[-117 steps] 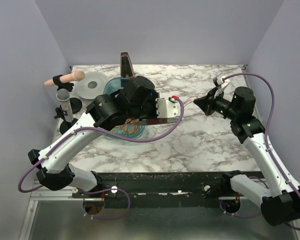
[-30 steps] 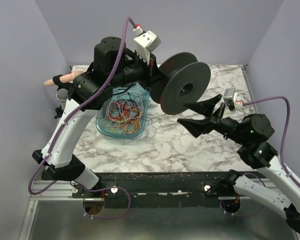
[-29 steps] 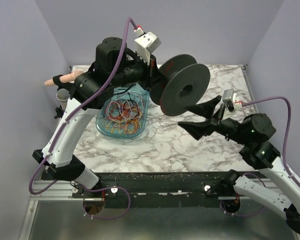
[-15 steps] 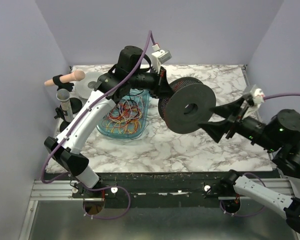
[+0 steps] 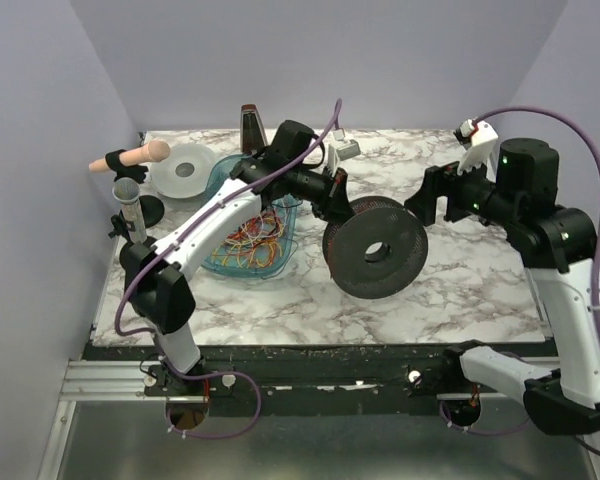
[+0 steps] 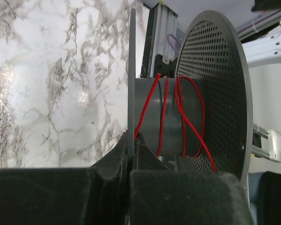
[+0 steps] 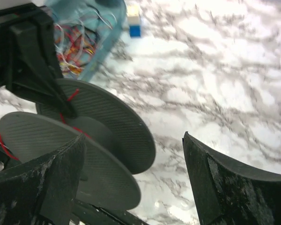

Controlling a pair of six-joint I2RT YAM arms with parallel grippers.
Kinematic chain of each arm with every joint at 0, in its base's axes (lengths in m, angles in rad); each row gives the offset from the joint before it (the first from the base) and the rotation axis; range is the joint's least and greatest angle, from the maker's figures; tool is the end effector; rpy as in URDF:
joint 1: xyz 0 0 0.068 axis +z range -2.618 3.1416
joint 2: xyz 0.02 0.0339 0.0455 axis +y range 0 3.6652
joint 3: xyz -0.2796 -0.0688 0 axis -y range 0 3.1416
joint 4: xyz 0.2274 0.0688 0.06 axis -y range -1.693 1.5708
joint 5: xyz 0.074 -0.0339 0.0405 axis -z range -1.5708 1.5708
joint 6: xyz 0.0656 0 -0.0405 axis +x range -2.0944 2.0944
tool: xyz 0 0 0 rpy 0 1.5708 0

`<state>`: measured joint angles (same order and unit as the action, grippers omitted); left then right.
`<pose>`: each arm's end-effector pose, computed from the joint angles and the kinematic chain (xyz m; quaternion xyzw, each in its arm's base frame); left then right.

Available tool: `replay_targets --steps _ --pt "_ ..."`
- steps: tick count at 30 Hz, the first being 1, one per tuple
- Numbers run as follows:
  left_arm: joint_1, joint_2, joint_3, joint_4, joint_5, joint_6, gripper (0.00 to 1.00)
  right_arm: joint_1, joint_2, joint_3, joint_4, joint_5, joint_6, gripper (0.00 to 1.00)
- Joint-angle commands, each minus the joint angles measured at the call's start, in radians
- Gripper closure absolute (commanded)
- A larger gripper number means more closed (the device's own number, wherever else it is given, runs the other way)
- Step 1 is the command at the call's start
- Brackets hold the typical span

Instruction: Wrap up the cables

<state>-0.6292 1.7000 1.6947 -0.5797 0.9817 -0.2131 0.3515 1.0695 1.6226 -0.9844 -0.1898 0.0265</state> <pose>0.2718 -0.2653 0.3886 0.3787 0.7141 -0.5496 0.2111 0.1585 0.0713 0.4713 -0.1861 0.8189 0.1793 0.5124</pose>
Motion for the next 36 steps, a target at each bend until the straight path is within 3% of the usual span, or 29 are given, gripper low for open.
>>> replay_targets --steps 1,9,13,23,28,30,36 --pt "0.003 0.072 -0.055 0.072 0.120 0.084 1.00 -0.135 0.026 -0.104 -0.044 -0.256 -0.094 0.08" --pt "0.017 0.254 -0.095 0.112 0.199 0.147 1.00 -0.215 0.049 -0.265 0.029 -0.347 -0.100 0.09" --pt "0.028 0.318 -0.133 0.271 0.248 0.074 1.00 -0.217 0.073 -0.331 0.044 -0.344 -0.105 0.10" --pt "0.060 0.614 0.031 0.244 0.342 0.067 1.00 -0.233 0.115 -0.446 0.084 -0.303 -0.088 0.13" --pt "0.066 0.681 0.063 0.270 0.290 0.041 0.95 -0.232 0.118 -0.418 0.079 -0.284 -0.030 0.25" --pt "0.069 0.708 0.091 0.282 0.278 0.017 0.91 -0.204 0.101 -0.437 0.128 -0.300 0.029 0.28" --pt "0.074 0.777 0.198 0.192 0.174 0.058 0.90 -0.036 0.084 -0.509 0.262 -0.185 0.102 0.29"
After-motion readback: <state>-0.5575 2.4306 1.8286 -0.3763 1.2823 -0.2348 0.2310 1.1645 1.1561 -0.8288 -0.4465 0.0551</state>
